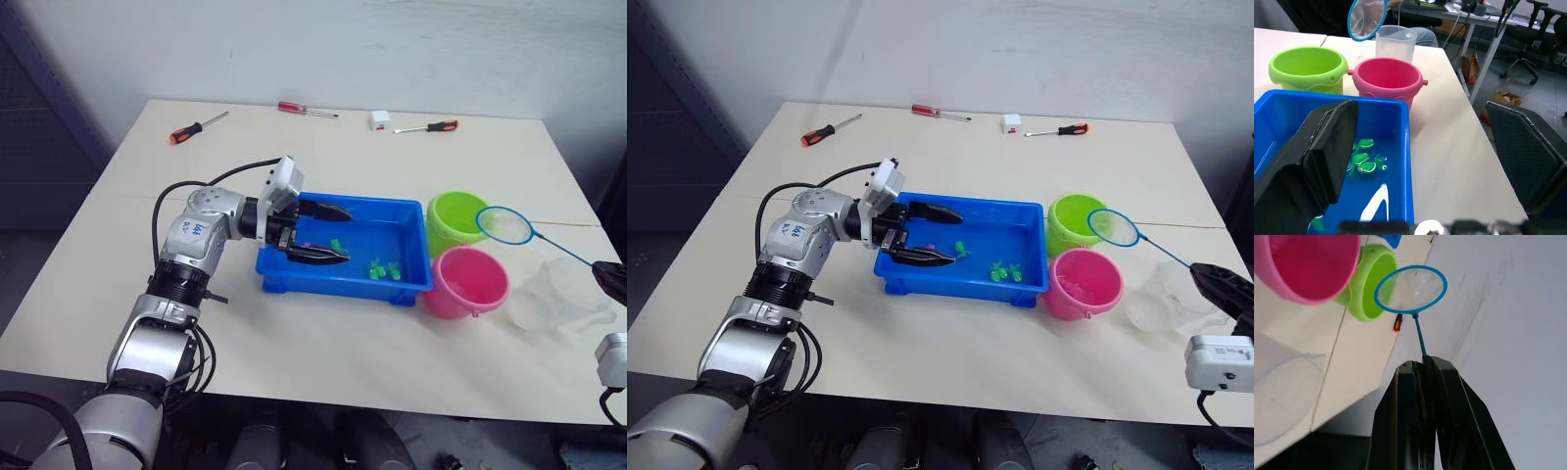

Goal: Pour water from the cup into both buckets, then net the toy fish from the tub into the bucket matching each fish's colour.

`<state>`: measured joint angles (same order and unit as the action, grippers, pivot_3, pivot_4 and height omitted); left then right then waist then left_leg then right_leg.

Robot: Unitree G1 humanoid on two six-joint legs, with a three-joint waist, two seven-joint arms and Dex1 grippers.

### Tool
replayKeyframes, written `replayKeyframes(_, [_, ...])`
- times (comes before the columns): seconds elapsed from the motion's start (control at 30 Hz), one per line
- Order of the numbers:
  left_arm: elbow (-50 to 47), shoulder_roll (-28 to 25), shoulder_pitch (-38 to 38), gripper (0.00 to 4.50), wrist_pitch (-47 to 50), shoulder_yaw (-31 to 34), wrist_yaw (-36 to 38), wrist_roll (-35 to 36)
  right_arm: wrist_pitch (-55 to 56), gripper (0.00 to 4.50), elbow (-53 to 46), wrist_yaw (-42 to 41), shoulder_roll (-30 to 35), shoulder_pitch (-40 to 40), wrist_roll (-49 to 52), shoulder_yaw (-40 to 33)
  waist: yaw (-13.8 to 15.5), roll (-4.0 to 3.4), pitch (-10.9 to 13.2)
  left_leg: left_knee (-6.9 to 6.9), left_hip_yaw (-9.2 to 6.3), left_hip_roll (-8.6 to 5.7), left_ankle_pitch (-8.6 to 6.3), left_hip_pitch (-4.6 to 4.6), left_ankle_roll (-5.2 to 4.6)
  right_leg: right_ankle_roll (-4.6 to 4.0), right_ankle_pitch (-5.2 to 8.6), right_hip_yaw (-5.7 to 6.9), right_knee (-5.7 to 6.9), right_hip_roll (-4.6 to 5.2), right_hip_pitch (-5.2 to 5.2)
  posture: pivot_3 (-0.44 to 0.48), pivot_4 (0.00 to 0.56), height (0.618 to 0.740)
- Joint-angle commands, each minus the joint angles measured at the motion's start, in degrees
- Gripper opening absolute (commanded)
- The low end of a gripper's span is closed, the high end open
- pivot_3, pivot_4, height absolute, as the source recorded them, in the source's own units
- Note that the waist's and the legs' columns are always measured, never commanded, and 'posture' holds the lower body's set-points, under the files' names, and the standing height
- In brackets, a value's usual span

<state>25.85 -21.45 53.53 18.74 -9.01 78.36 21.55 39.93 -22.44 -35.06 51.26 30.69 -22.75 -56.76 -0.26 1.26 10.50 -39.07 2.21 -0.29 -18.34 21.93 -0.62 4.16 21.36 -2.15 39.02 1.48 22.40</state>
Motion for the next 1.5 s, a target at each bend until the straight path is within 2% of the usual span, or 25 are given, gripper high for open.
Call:
replayKeyframes(0.03, [1.2,-1.1,0.7,4.48,-1.4,1.2,-0.7,-1.4,-7.1,0.0,-2.1,-2.3,0.2,-2.1,11.9,6.5,0.0,0.0,0.0,0.01,0.0,0.0,0.0,0.0,0.0,0.0,0.0,0.0,0.0,0.0,0.0,0.0,0.15,0.74])
replayKeyframes(0.07, [1.4,-1.5,0.6,4.48,-1.6,1.4,-0.9,-1.6,-9.0,0.0,-2.8,-2.9,0.6,-2.9,13.9,8.6,-0.1,0.0,0.0,0.0,0.01,0.0,0.0,0.01,0.0,0.0,0.0,-0.01,0.0,0.01,0.0,0.0,0.15,0.74])
replayKeyframes(0.13, [2.1,-3.2,-0.1,4.48,-1.2,2.4,-1.8,-2.1,-20.5,0.0,-5.9,-4.2,1.3,-8.3,21.6,17.5,-1.2,0.04,0.0,-0.05,0.04,0.0,0.0,-0.04,-0.02,-0.01,-0.01,-0.04,0.04,0.03,-0.05,0.0,0.15,0.74])
replayKeyframes(0.2, [2.2,-4.5,-0.8,4.48,-1.0,3.0,-2.4,-2.2,-28.5,0.0,-7.9,-4.9,1.6,-13.0,25.6,22.7,-1.5,0.04,0.0,-0.05,0.04,0.0,0.03,-0.14,-0.01,-0.02,-0.01,-0.04,0.17,0.06,-0.07,0.0,0.15,0.74])
replayKeyframes(0.4, [-4.0,-11.9,-6.8,4.48,2.3,6.4,-5.0,-1.9,-49.3,0.0,-7.6,-8.6,1.8,-32.9,34.3,42.2,-2.0,0.07,0.0,0.0,-0.01,0.03,0.09,-0.34,0.09,-0.1,0.03,-0.03,0.42,0.06,-0.06,0.0,0.15,0.74])
replayKeyframes(0.53, [-10.6,-17.4,-12.9,4.48,5.0,9.6,-7.5,-1.3,-60.2,0.0,-2.7,-9.8,-2.0,-46.8,35.1,54.0,-1.8,0.09,0.0,0.0,-0.04,0.06,0.09,-0.3,0.11,-0.14,0.05,0.0,0.45,0.08,0.02,0.0,0.15,0.74])
replayKeyframes(0.63, [-16.2,-20.4,-17.3,4.48,7.9,12.3,-9.7,-0.1,-62.3,0.0,2.8,-9.0,-6.2,-54.9,31.8,60.7,-1.6,0.09,0.0,0.0,-0.04,0.05,0.07,-0.26,0.07,-0.14,0.06,0.01,0.41,0.15,0.04,0.0,0.15,0.74])
replayKeyframes(0.73, [-21.5,-22.0,-20.6,4.48,11.1,14.3,-11.6,1.4,-61.2,0.0,6.8,-9.5,-8.9,-58.7,28.3,66.0,-1.2,0.09,0.0,0.0,-0.11,0.04,0.06,-0.13,0.05,-0.14,0.06,0.12,0.39,0.19,0.12,0.0,0.15,0.74])
replayKeyframes(0.93, [-29.4,-24.4,-25.9,4.48,15.0,16.7,-14.3,3.6,-53.4,0.0,16.9,-7.8,-12.3,-64.1,19.0,73.1,-1.4,0.1,0.0,-0.1,-0.17,-0.02,-0.01,0.3,-0.08,-0.14,0.05,0.21,0.4,0.26,0.32,0.0,0.15,0.74])
replayKeyframes(1.23, [-32.0,-25.4,-27.6,4.48,16.5,18.0,-16.7,5.2,-42.1,0.0,24.2,-10.3,-13.7,-66.4,12.4,77.6,-1.7,0.1,0.0,-0.09,-0.16,-0.02,0.02,0.27,-0.04,-0.14,0.05,0.21,0.42,0.22,0.38,0.0,0.15,0.74])
replayKeyframes(1.5, [-31.2,-25.4,-27.0,4.48,15.8,18.0,-17.1,5.3,-47.8,0.0,20.0,-15.3,-15.1,-64.2,17.5,75.0,-1.7,0.1,0.0,-0.09,-0.17,-0.02,0.01,0.27,-0.04,-0.14,0.05,0.22,0.44,0.22,0.38,0.0,0.15,0.74])
